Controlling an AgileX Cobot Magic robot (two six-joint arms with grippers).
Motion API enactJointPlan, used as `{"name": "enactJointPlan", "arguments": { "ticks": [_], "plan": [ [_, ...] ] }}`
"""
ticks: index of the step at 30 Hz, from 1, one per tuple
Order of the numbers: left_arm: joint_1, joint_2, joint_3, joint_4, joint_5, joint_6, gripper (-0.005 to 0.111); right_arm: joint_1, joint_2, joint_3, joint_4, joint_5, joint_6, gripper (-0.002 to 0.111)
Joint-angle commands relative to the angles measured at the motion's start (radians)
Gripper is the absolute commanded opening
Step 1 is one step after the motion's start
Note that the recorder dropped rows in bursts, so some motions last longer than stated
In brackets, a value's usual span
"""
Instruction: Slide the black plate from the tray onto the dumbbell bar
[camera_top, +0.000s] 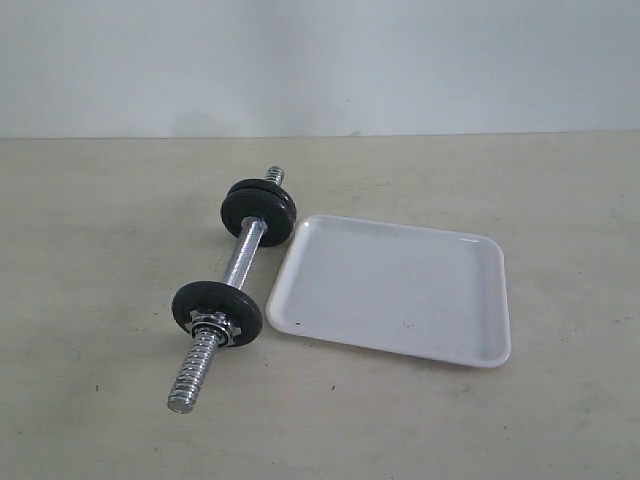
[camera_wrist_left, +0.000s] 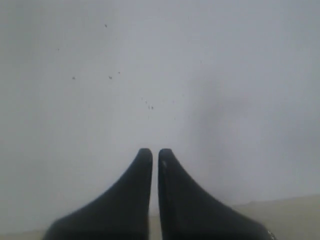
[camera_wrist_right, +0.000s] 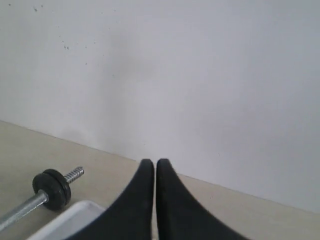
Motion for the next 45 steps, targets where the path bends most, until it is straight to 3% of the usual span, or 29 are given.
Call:
{"name": "enactJointPlan", "arguments": {
  "ticks": [1, 5, 12, 23, 28, 45],
  "plan": [
    [0.003, -0.004, 0.068, -0.002, -0.007, 0.014, 0.004, -0.002, -0.032, 0.167, -0.015, -0.115, 0.022, 0.000],
    [0.003, -0.004, 0.102, -0.002, -0.007, 0.014, 0.004, -0.002, -0.032, 0.329, -0.013, -0.299, 0.068, 0.000],
    [0.003, -0.004, 0.171, -0.002, 0.035, 0.006, 0.004, -0.013, -0.030, 0.509, -0.013, -0.369, 0.065, 0.000],
    [0.003, -0.004, 0.171, -0.002, 0.038, 0.006, 0.004, -0.349, -0.030, 0.596, 0.015, -0.444, 0.065, 0.000],
    [0.003, -0.004, 0.171, -0.005, 0.012, 0.006, 0.004, -0.442, -0.030, 0.596, 0.015, -0.524, 0.072, 0.000],
    [0.003, -0.004, 0.171, -0.005, 0.017, 0.006, 0.004, -0.441, -0.030, 0.596, 0.026, -0.524, 0.159, 0.000]
  ]
}}
